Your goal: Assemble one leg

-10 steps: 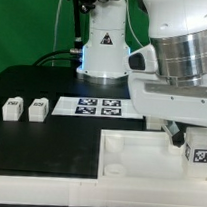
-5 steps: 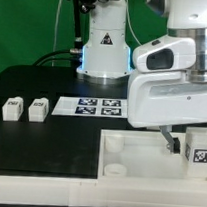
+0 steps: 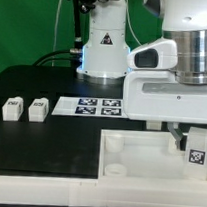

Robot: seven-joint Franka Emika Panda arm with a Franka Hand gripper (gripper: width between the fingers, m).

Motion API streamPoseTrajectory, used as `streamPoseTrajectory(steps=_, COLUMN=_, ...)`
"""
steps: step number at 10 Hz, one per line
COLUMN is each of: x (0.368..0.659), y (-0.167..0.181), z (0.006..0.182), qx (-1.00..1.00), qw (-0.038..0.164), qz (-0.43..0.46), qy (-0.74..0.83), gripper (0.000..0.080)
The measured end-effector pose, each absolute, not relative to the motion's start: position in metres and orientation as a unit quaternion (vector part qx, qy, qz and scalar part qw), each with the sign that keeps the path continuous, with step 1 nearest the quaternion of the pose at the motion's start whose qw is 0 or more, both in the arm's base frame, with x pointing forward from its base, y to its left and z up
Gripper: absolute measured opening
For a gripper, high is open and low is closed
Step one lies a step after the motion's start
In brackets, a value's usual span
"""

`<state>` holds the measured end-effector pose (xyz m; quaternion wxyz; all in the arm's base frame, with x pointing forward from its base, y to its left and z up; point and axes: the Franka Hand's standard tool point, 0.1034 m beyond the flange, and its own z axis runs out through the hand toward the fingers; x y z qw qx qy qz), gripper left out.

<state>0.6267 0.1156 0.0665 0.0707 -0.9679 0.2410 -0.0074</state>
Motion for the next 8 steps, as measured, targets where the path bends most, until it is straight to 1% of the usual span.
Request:
streamPoseTrajectory(steps=1, x=0.6286, y=0.1130, z=0.0683, qx=-0.932, qw=0.077, qz=0.005, qy=0.353, gripper=0.0298)
streamPoseTrajectory(steps=3, x=0.6261, y=0.1147, z=0.0670, qx=-0.823, qw=0.098, qz=0.049, qy=0.558, gripper=0.0298)
streamPoseTrajectory(steps=5, x=0.6250, y=0.1188, z=0.0666, qx=-0.750, qw=0.100, qz=0.077, qy=0.650, gripper=0.0296)
streamPoseTrajectory(steps=7, x=0.6238, y=0.1209, z=0.0656, qx=-0.725, qw=0.096, qz=0.082, qy=0.677, gripper=0.0296)
streamPoseTrajectory(steps=8, x=0.6237, y=0.1209, z=0.0655, qx=-0.737, qw=0.097, qz=0.080, qy=0.664, gripper=0.0296)
